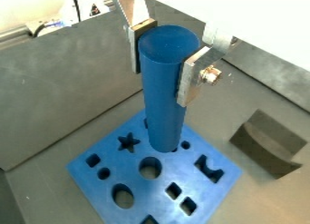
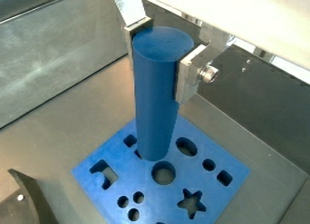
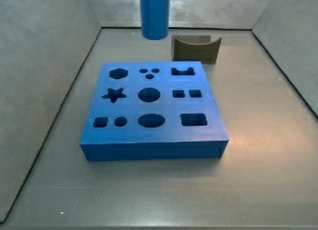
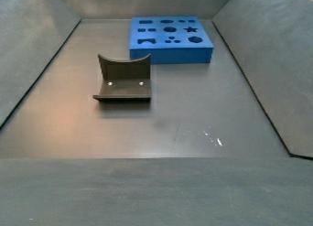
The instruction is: Insert the round object.
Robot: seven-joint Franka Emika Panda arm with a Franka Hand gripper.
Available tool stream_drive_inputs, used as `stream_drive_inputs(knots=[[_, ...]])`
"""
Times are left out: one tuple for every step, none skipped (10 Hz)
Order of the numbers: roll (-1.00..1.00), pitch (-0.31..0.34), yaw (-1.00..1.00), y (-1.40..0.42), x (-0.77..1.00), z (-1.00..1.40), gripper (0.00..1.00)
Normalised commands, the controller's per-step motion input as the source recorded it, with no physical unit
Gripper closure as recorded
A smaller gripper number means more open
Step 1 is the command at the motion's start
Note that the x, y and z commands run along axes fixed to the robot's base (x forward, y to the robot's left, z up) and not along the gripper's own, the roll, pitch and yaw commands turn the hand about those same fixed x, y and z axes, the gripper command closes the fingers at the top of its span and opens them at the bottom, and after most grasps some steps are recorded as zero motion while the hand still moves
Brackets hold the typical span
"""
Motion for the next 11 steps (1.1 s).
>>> stream_drive_inputs(knots=[[-0.37, 0.157, -0.13, -0.01, -0.03, -0.3, 1.0], [-0.33, 0.111, -0.11, 0.0, 0.0, -0.42, 1.0], [-0.24, 0.064, -0.04, 0.0, 0.06, -0.65, 1.0], [-0.04, -0.024, 0.0, 0.0, 0.13, -1.0, 1.0], [0.0, -0.05, -0.11, 0.0, 0.09, -1.0, 1.0], [0.01, -0.1, 0.0, 0.0, 0.0, -1.0, 1.0], [0.0, -0.133, 0.0, 0.0, -0.07, -1.0, 1.0], [-0.14, -0.061, 0.0, 0.02, -0.05, -0.45, 1.0], [0.0, -0.014, 0.0, 0.02, 0.0, -0.08, 1.0], [0.01, -0.14, -0.01, 0.0, 0.0, -0.43, 1.0], [0.06, -0.046, -0.03, 0.0, 0.0, -0.36, 1.0]])
